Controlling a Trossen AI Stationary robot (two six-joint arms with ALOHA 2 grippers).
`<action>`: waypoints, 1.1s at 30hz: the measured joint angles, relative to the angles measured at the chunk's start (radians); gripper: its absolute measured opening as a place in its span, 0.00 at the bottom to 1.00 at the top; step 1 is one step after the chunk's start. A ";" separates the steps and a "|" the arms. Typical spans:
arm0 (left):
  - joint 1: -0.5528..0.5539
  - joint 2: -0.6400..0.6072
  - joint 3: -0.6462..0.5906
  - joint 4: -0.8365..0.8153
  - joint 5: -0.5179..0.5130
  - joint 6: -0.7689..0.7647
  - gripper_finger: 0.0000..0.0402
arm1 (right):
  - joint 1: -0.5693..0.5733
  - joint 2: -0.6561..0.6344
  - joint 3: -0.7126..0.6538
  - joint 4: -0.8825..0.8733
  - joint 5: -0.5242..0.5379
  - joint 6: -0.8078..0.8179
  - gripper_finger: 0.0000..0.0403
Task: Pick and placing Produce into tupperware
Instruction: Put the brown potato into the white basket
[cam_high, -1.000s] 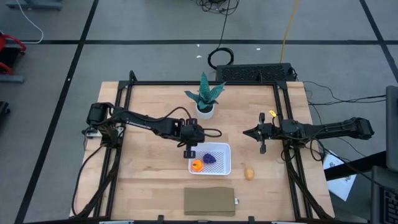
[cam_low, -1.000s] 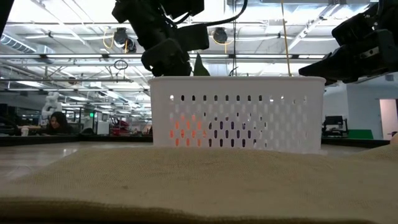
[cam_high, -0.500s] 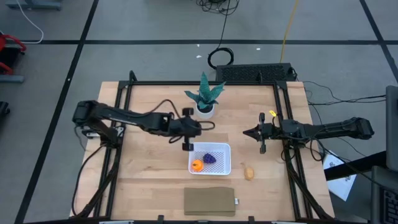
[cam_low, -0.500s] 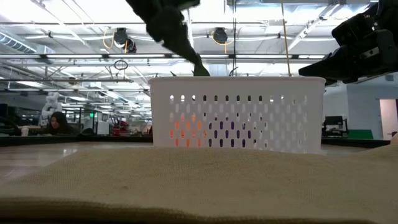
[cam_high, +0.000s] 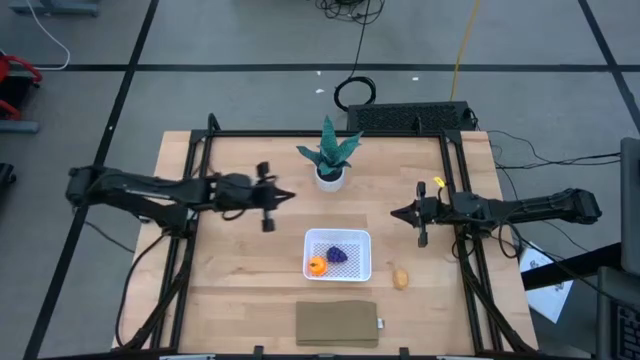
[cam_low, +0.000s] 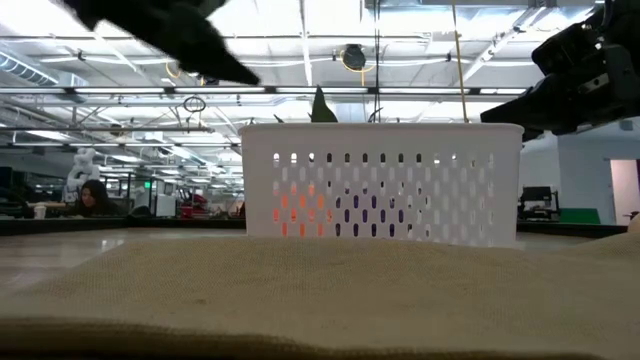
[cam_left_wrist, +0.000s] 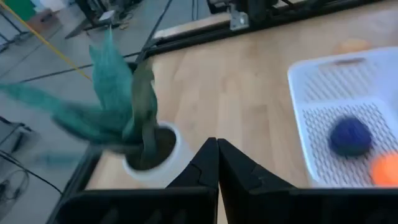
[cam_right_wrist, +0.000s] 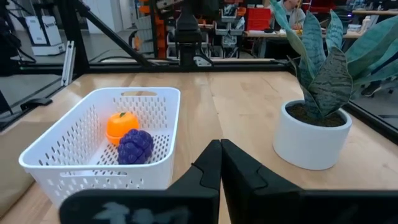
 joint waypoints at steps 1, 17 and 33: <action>0.001 -0.047 -0.040 0.008 0.001 -0.001 0.00 | 0.000 0.000 0.000 0.002 0.000 0.002 0.00; 0.100 -0.463 -0.488 0.376 0.130 -0.161 0.00 | 0.000 -0.006 0.000 0.114 -0.004 0.028 0.00; -0.112 -0.643 -0.605 0.379 -0.030 -0.044 0.00 | 0.000 -0.006 0.000 0.103 -0.008 0.032 0.00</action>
